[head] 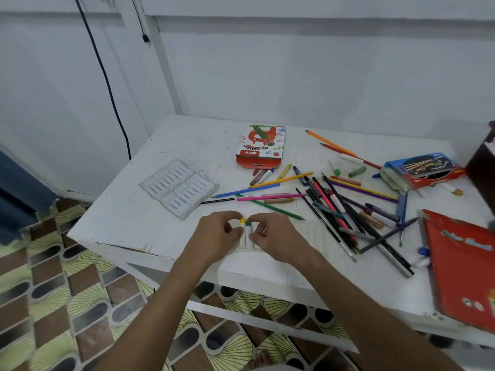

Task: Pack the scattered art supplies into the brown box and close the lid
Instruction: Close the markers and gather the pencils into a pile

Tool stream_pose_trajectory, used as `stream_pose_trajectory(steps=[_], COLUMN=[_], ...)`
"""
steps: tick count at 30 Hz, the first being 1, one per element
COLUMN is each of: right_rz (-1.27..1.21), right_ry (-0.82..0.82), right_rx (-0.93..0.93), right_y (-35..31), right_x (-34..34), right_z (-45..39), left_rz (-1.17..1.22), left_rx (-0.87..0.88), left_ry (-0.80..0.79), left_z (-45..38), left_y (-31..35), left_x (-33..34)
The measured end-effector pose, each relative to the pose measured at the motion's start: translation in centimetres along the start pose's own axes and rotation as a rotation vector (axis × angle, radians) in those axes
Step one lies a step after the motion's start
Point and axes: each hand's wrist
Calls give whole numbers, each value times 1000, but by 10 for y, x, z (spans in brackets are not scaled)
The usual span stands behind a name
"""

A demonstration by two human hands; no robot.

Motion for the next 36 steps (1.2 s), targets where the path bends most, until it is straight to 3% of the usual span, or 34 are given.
stream_pose_trajectory(steps=[7,18,36], right_rz=[45,25,41], right_ry=[-60,-12,45], right_rx=[-32,-37,-103], right_y=[3,10,13], right_x=[0,6,10], right_z=[2,-4,-1], left_rz=[-150,-237,-138], left_rx=[102,119,120], left_ry=[-108,-114,-123], left_z=[0,-3,-9], left_y=[1,-2,-9], left_x=[-1,3,0])
Point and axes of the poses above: each hand's wrist, its own z-axis away from the middle knuckle, its own x-axis out of the palm, y = z × x, and after that the axes turned 8 degrees about x, right-handed
